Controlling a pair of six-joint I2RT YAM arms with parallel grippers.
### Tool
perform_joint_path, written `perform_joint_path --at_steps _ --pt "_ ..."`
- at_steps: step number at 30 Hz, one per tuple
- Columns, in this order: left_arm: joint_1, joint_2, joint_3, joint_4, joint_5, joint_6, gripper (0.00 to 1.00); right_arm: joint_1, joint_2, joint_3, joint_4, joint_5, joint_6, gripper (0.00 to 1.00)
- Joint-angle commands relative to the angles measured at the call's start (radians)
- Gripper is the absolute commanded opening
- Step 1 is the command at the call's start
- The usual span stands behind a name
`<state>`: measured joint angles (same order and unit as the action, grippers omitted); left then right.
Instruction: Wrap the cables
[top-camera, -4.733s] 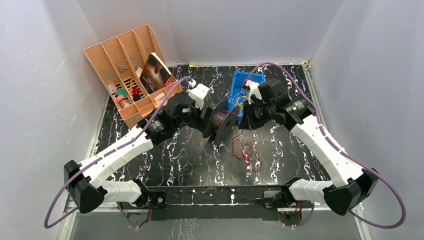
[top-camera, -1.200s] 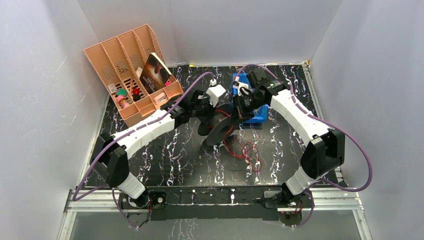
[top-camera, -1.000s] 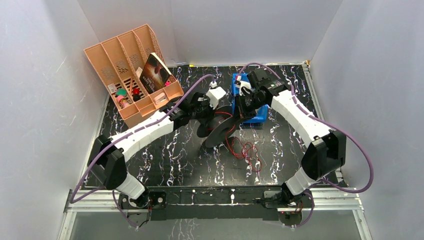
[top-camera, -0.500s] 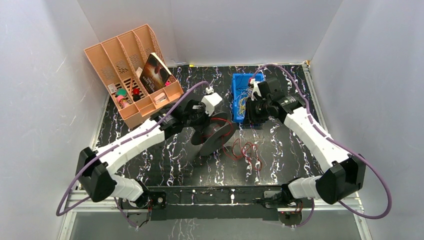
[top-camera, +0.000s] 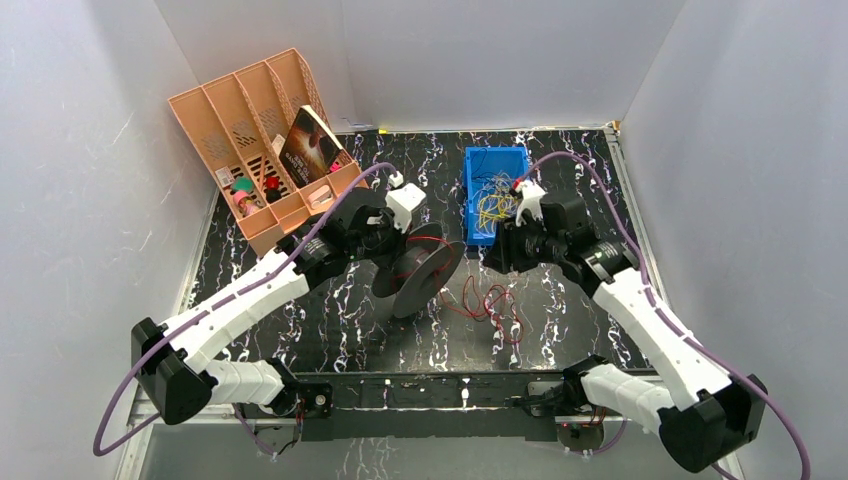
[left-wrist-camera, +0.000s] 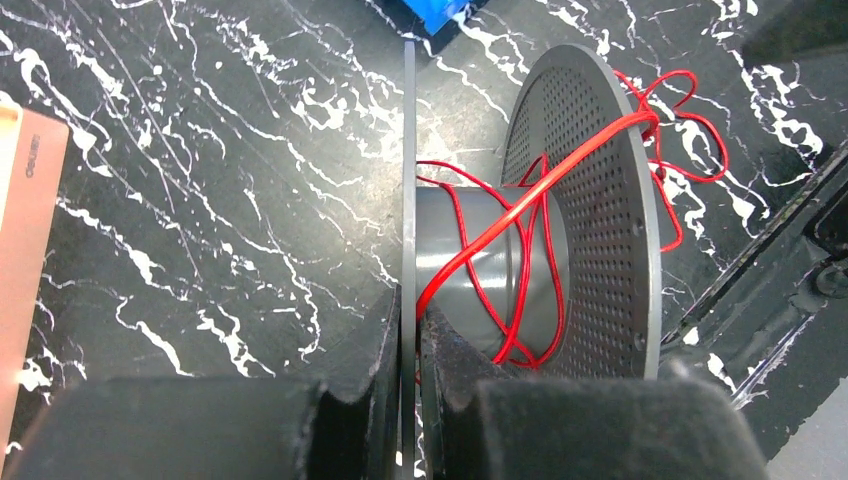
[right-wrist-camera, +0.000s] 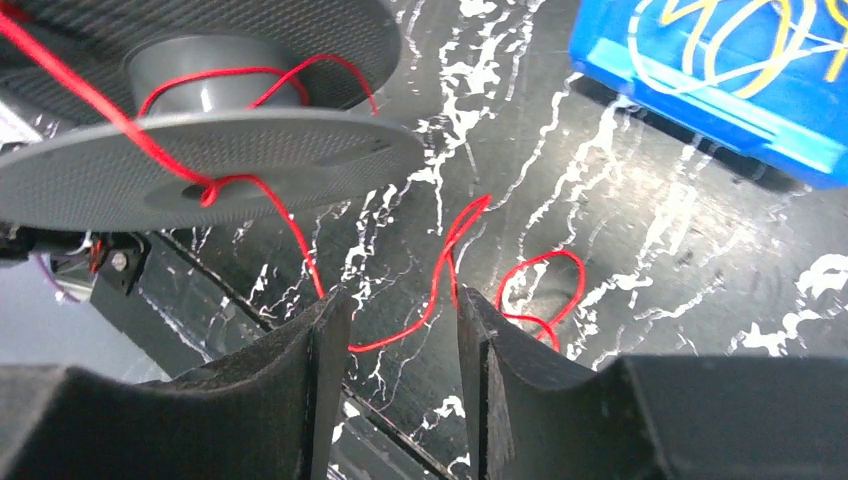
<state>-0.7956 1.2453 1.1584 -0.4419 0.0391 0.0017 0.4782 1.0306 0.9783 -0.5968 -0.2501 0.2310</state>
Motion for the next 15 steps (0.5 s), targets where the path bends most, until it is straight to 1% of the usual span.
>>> perform_joint_path --at_steps 1,4,8,15 --pt "0.000 -0.056 0.039 -0.028 -0.043 -0.045 0.00 0.023 -0.072 -0.102 0.190 -0.166 -0.059 0.52" --pt "0.000 -0.059 0.048 -0.053 -0.058 -0.056 0.00 0.064 -0.142 -0.186 0.296 -0.216 -0.099 0.53" --pt "-0.001 -0.060 0.058 -0.074 -0.063 -0.078 0.00 0.140 -0.200 -0.292 0.429 -0.212 -0.175 0.56" --pt "0.000 -0.096 0.061 -0.090 -0.108 -0.135 0.00 0.244 -0.152 -0.354 0.510 -0.100 -0.262 0.57"
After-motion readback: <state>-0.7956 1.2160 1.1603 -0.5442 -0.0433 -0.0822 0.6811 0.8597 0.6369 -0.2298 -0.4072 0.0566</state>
